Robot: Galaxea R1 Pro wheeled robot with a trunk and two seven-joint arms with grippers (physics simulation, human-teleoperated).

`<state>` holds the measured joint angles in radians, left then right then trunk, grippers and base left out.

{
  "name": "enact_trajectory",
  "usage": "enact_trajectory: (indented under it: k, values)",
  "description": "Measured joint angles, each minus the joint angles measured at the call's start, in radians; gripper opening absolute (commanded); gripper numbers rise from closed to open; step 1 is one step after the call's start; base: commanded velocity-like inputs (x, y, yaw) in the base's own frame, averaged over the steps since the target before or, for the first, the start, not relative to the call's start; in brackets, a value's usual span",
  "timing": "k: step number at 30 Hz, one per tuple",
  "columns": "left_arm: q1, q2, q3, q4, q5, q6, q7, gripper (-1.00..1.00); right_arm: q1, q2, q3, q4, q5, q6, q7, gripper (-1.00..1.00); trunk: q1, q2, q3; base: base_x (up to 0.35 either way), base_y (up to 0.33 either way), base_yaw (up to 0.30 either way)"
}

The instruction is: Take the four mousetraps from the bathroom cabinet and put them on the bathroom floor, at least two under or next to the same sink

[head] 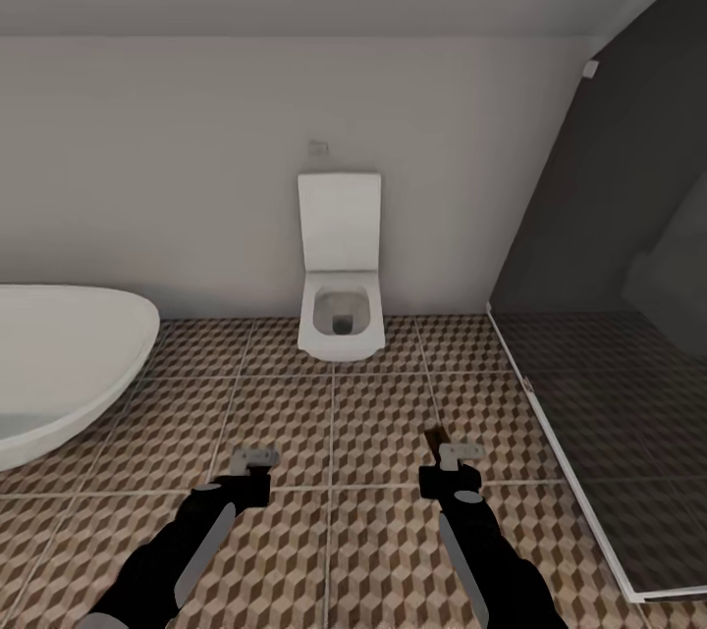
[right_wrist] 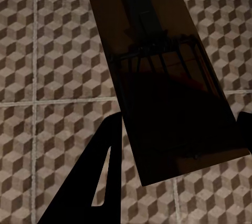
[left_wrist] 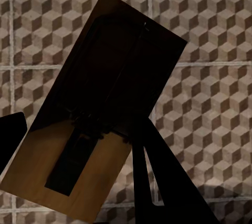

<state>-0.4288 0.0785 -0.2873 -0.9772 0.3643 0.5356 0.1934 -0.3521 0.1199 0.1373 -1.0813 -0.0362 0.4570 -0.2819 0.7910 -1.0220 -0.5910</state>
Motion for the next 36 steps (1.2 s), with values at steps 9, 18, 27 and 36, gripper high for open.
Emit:
enact_trajectory:
  k: [9, 18, 27, 36]
  values:
    - [0.0, 0.0, 0.0, 0.0, 0.0, 0.0, -0.001, -1.0, 0.0, 0.0, 0.0, 0.0, 0.0, 0.0, 0.0, -1.0, 0.035, -0.063, -0.043, 0.0, 0.0, 0.0]
    - [0.0, 0.0, -0.001, -0.001, 0.0, 0.0, -0.001, -1.0, 0.0, 0.0, 0.0, 0.001, 0.0, 0.0, 0.0, -1.0, 0.058, -0.105, -0.076, 0.0, 0.0, 0.0]
    - [0.0, 0.0, -0.034, -0.006, 0.0, 0.0, 0.0, -1.0, 0.0, 0.0, 0.0, 0.0, 0.0, 0.0, 0.0, -1.0, 0.058, -0.105, -0.083, 0.0, 0.0, 0.0]
    - [0.0, -0.001, -0.031, -0.012, 0.001, 0.026, 0.001, -1.0, 0.0, 0.0, 0.0, 0.001, 0.0, 0.0, 0.0, -1.0, 0.058, -0.105, -0.083, 0.0, 0.0, 0.0]
